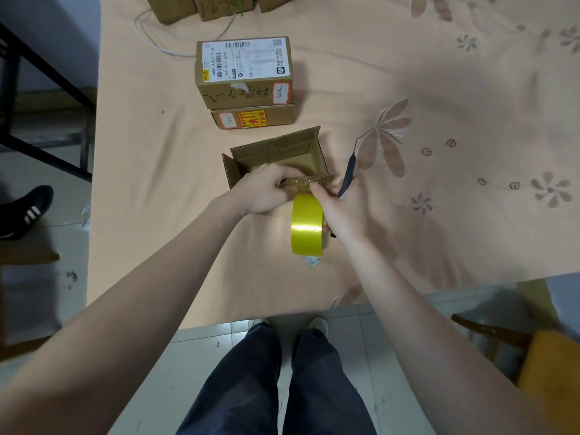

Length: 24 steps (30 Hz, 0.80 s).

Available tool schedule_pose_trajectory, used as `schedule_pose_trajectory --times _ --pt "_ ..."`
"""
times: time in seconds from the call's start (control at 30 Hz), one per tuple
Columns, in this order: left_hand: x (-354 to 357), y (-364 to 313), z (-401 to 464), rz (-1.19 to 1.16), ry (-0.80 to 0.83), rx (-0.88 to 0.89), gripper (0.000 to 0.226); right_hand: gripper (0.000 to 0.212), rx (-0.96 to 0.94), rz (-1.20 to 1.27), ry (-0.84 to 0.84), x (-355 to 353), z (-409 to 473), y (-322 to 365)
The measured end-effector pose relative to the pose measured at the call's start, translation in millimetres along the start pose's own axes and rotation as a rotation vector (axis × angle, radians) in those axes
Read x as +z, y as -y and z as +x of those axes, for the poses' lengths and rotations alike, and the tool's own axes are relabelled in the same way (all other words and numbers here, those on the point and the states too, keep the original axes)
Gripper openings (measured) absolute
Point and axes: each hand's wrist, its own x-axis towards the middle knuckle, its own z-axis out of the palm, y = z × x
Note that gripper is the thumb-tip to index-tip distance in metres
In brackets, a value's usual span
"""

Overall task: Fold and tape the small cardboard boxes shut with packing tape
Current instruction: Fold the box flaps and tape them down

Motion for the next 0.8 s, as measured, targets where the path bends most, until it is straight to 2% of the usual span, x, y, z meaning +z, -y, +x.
schedule_pose_trajectory --times 0.17,0.3,0.47,0.6,0.7,0.8 --pt "1 -1 1 -0.082 -0.009 -0.060 0.026 0.045 0.014 0.003 -0.023 3 3 1" --pt "5 1 3 0.039 -0.118 0.048 0.030 0.049 0.038 -0.002 0.006 1 7 1" --pt "-4 -2 9 0.274 -0.047 0.164 0.029 0.059 0.063 -0.001 0.090 -3 12 0" --pt "-5 -4 10 0.363 -0.062 0.196 0.028 0.050 0.093 0.046 0.123 -3 16 -2" --pt "4 -5 11 0.447 -0.149 0.196 0.029 0.046 0.063 0.110 0.061 -8 1 -7" --pt "14 -5 10 0.453 -0.213 0.153 0.026 0.062 0.027 0.118 0.036 -15 -21 -17"
